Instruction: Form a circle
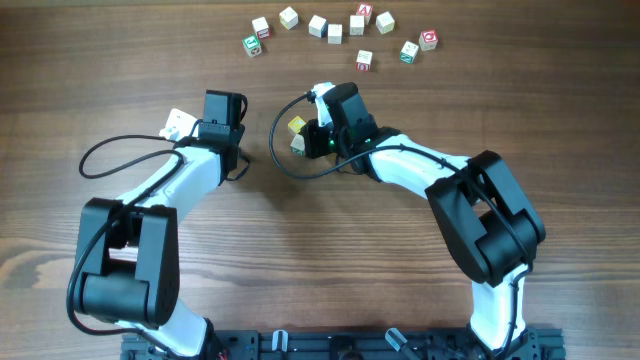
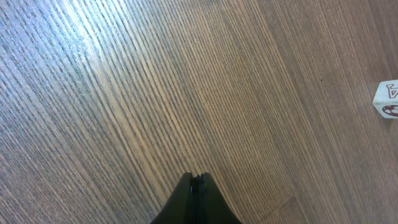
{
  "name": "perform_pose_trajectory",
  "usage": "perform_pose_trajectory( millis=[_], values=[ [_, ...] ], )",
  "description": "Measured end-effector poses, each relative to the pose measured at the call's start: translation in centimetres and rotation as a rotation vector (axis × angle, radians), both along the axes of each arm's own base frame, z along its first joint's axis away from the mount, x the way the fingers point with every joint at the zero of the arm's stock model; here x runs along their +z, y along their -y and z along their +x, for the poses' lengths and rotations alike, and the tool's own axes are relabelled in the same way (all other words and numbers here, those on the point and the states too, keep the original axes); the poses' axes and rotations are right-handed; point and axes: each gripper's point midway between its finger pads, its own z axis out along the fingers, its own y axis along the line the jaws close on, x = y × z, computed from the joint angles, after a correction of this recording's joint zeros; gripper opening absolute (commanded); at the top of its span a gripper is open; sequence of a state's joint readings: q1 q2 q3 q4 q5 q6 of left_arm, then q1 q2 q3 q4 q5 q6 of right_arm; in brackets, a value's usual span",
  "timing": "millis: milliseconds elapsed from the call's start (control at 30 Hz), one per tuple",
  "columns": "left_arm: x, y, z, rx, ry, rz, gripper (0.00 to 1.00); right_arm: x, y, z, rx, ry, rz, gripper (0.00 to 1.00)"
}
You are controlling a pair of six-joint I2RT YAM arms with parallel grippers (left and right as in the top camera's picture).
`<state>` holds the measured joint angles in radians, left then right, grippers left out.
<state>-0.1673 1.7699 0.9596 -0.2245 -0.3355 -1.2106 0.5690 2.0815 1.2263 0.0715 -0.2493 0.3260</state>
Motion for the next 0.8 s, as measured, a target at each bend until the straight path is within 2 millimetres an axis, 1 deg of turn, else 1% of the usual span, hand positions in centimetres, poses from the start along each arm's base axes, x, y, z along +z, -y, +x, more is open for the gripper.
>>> perform_pose_trajectory(
  millis=[100, 200, 300, 333, 367, 433, 467, 500, 567, 667, 733, 800],
  values=[
    [0.0, 0.0, 0.0, 0.0, 0.0, 0.001, 0.04, 0.4, 0.1, 0.0, 0.007, 0.013, -0.007, 0.04],
    [0.0, 0.0, 0.0, 0.0, 0.0, 0.001, 0.04, 3.3, 0.0, 0.3, 0.006, 0.06, 0.017, 0.05],
    [0.0, 0.0, 0.0, 0.0, 0.0, 0.001, 0.04, 7.8, 0.2, 0.1, 0.001, 0.115, 0.047, 0.05],
    [0.0, 0.0, 0.0, 0.0, 0.0, 0.001, 0.04, 10.0, 0.6, -0.2, -0.008, 0.143, 0.056, 0.04],
    [0.0, 0.0, 0.0, 0.0, 0.0, 0.002, 0.04, 12.4, 1.3, -0.4, -0.03, 0.176, 0.054, 0.04],
    [0.0, -0.1, 0.0, -0.008, -0.004, 0.009, 0.04, 15.7, 3.1, -1.0, -0.084, 0.222, 0.029, 0.04],
    [0.0, -0.1, 0.0, -0.018, -0.006, 0.017, 0.04, 16.8, 3.9, -1.2, -0.105, 0.236, 0.019, 0.04],
    [0.0, -0.1, -0.1, -0.033, -0.013, 0.027, 0.04, 18.6, 5.1, -1.5, -0.141, 0.265, 0.007, 0.05],
    [0.1, -0.1, -0.3, -0.052, -0.026, 0.04, 0.04, 20.6, 7.5, -2.3, -0.198, 0.286, -0.029, 0.05],
    [1.0, -0.2, -0.8, -0.066, -0.031, 0.05, 0.04, 22.1, 10.9, -3.0, -0.286, 0.299, -0.087, 0.05],
    [2.1, -0.3, -1.3, -0.073, -0.029, 0.053, 0.04, 22.5, 12.4, -3.4, -0.326, 0.299, -0.121, 0.04],
    [4.3, -0.4, -1.8, -0.091, -0.004, 0.063, 0.04, 22.6, 13.8, -3.8, -0.363, 0.296, -0.162, 0.04]
  ],
)
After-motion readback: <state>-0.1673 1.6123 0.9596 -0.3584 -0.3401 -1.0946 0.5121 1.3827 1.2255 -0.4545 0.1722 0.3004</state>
